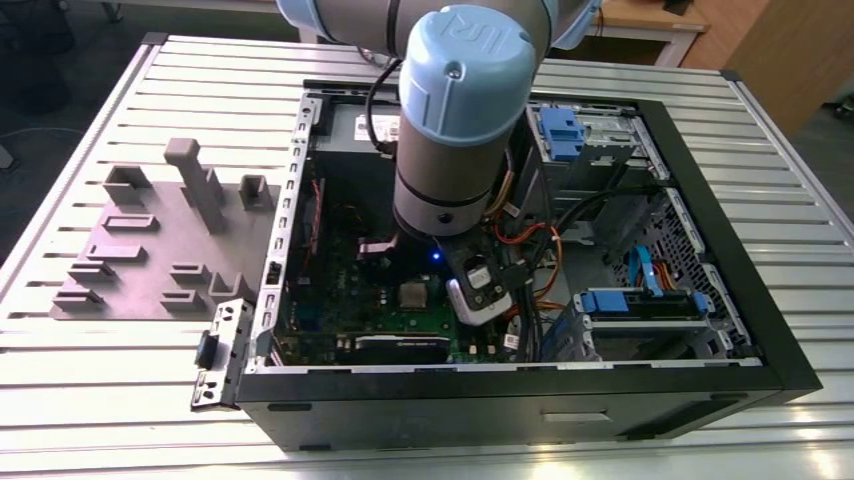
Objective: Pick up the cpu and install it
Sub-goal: 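Place the cpu into insertion slot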
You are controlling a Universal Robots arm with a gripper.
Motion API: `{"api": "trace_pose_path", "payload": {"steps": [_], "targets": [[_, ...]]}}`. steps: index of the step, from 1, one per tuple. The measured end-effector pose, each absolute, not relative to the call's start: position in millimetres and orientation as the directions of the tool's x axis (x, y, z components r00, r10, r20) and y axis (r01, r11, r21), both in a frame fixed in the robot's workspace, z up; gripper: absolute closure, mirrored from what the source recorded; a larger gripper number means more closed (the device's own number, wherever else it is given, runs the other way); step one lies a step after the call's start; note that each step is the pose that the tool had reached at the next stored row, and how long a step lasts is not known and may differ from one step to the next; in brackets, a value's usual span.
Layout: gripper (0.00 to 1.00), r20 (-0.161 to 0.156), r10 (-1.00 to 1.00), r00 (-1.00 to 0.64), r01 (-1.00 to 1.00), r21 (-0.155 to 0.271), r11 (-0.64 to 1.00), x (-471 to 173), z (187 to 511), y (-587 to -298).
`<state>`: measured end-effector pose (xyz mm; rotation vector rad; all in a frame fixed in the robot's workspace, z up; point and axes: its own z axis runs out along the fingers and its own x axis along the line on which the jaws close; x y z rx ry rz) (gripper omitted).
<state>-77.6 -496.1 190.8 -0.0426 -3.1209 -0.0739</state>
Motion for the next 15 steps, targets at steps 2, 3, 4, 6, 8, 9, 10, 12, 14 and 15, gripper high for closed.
{"api": "trace_pose_path", "payload": {"steps": [2, 3, 4, 6, 8, 9, 10, 12, 14, 15], "targets": [[0.39, 0.02, 0.027, -0.999, 0.028, 0.047, 0.999, -76.7, 190.7, -496.2], [0.39, 0.02, 0.027, -0.999, 0.028, 0.047, 0.999, -76.2, 190.7, -496.2], [0.39, 0.02, 0.027, -0.999, 0.028, 0.047, 0.999, -75.8, 190.6, -496.2], [0.39, 0.02, 0.027, -0.999, 0.028, 0.047, 0.999, -75.5, 190.5, -496.1], [0.39, 0.02, 0.027, -0.999, 0.028, 0.047, 0.999, -75.7, 190.5, -496.1], [0.39, 0.02, 0.027, -0.999, 0.028, 0.047, 0.999, -76.0, 190.5, -496.1], [0.39, 0.02, 0.027, -0.999, 0.028, 0.047, 0.999, -76.3, 190.6, -496.1], [0.39, 0.02, 0.027, -0.999, 0.028, 0.047, 0.998, -76.4, 190.7, -496.1], [0.39, 0.02, 0.027, -0.999, 0.028, 0.047, 0.999, -76.5, 191.7, -496.2], [0.39, 0.02, 0.027, -0.999, 0.028, 0.047, 0.999, -76.8, 192.2, -496.2]]}}
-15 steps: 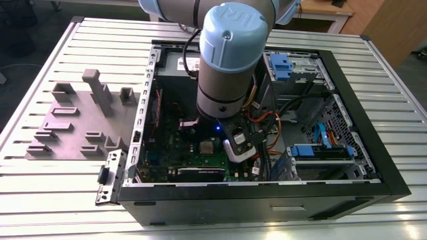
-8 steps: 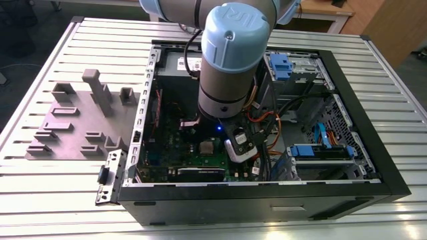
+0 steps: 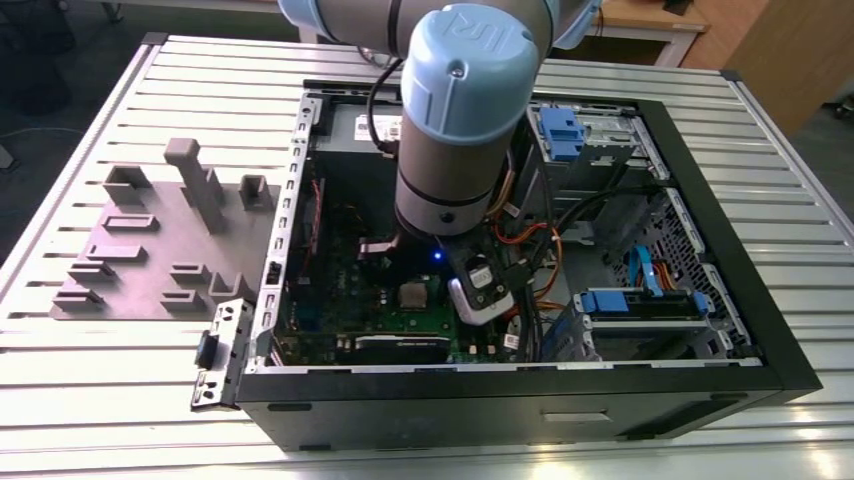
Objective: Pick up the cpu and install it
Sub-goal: 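Place the cpu into insertion slot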
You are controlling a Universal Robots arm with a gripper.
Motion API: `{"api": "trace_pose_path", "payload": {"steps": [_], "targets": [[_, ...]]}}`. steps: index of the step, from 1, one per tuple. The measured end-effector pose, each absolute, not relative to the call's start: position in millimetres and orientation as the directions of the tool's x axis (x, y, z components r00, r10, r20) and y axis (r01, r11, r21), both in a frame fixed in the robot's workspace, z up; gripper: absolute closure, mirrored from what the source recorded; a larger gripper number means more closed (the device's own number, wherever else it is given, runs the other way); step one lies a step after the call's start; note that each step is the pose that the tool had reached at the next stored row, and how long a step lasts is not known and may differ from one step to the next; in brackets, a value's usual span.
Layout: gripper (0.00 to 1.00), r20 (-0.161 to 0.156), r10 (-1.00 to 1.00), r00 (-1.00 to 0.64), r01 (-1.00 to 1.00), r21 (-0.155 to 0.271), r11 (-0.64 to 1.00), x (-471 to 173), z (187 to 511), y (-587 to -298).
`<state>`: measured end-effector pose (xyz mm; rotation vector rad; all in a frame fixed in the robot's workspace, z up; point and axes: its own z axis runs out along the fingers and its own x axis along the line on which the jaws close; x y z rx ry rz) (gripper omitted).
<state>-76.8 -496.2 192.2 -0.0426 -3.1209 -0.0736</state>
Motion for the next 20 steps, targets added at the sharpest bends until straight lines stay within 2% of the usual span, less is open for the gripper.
{"api": "trace_pose_path", "payload": {"steps": [14, 16, 17, 20], "targets": [[0.39, 0.02, 0.027, -0.999, 0.028, 0.047, 0.998, -78.7, 192.8, -496.1], [0.38, 0.02, 0.027, -0.999, 0.028, 0.047, 0.998, -78.8, 192.8, -496.1], [0.32, 0.02, 0.027, -0.999, 0.028, 0.047, 0.998, -78.8, 192.8, -496.1], [0.32, 0.02, 0.027, -0.999, 0.028, 0.047, 0.998, -78.9, 192.8, -496.1]]}}
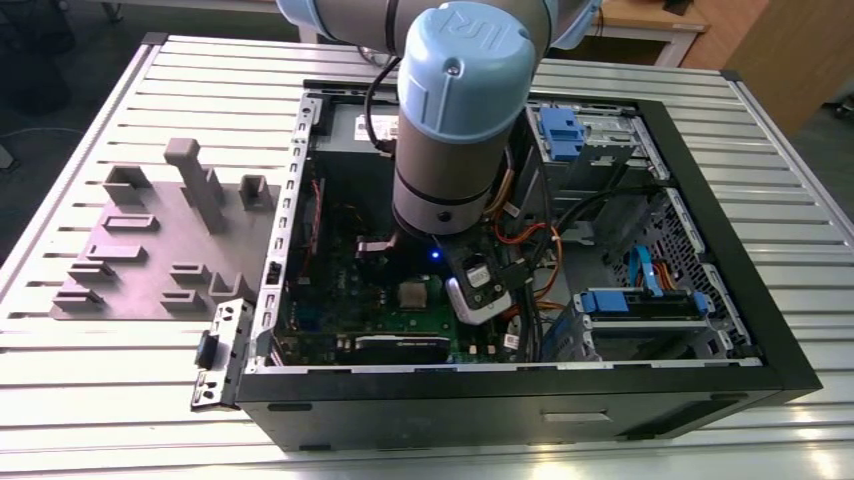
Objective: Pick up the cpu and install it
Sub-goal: 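Place the cpu into insertion slot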
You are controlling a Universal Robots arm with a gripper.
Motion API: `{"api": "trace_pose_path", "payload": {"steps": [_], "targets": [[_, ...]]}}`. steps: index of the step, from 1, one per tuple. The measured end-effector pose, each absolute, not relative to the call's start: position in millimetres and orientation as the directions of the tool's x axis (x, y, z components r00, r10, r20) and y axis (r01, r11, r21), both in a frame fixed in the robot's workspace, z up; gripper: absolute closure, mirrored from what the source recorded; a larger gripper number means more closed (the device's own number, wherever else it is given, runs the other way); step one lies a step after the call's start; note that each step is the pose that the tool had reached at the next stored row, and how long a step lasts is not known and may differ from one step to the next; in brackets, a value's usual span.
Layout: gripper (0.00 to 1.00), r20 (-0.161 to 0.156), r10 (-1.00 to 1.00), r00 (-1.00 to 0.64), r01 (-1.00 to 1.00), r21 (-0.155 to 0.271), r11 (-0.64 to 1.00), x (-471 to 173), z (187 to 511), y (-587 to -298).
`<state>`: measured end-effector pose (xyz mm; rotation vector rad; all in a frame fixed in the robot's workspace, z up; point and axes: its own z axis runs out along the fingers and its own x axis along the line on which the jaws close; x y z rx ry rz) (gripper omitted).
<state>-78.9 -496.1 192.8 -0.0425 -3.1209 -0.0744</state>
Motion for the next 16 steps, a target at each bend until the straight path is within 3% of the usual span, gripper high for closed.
{"api": "trace_pose_path", "payload": {"steps": [5, 6, 16], "targets": [[0.34, 0.02, 0.027, -0.999, 0.028, 0.047, 0.998, -78.9, 192.8, -496.1], [0.41, 0.02, 0.027, -0.999, 0.028, 0.047, 0.998, -78.9, 192.8, -496.1], [0.41, 0.02, 0.027, -0.999, 0.028, 0.048, 0.998, -78.1, 192.7, -496.7]]}}
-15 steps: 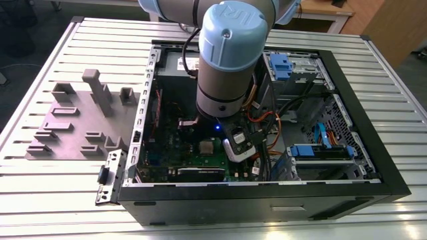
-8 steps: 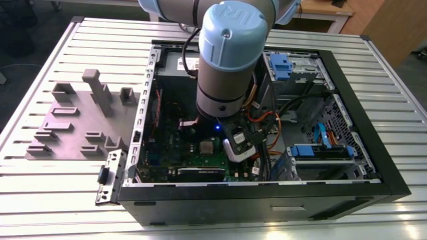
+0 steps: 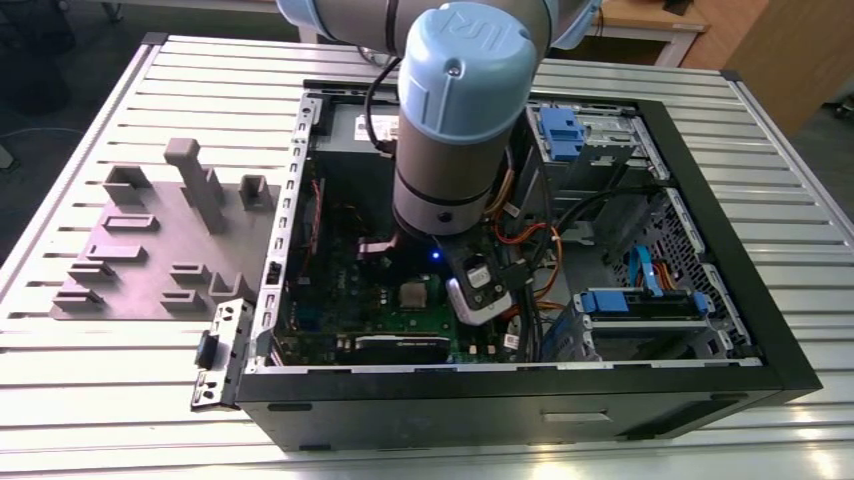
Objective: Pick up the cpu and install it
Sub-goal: 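Place the cpu into insertion slot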
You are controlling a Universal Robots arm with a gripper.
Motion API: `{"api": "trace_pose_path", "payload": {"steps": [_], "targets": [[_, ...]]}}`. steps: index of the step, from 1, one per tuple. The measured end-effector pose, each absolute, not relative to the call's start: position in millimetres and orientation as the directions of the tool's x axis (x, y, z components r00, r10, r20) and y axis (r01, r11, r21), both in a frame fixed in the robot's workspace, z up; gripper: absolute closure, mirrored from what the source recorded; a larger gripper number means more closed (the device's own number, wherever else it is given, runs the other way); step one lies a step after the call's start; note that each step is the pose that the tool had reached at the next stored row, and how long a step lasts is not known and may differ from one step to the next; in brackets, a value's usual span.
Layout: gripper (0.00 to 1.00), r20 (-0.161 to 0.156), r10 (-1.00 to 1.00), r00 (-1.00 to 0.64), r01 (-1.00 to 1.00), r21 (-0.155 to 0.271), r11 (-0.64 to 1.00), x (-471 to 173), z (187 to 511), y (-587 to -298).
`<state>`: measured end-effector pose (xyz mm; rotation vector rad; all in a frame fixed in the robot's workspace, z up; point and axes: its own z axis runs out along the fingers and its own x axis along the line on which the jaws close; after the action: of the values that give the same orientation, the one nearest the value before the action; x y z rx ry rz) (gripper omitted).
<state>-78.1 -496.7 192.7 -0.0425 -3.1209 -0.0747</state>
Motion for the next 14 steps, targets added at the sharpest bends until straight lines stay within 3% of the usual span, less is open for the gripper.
{"api": "trace_pose_path", "payload": {"steps": [14], "targets": [[0.41, 0.02, 0.027, -0.999, 0.028, 0.047, 0.998, -75.5, 192.4, -496.7]]}}
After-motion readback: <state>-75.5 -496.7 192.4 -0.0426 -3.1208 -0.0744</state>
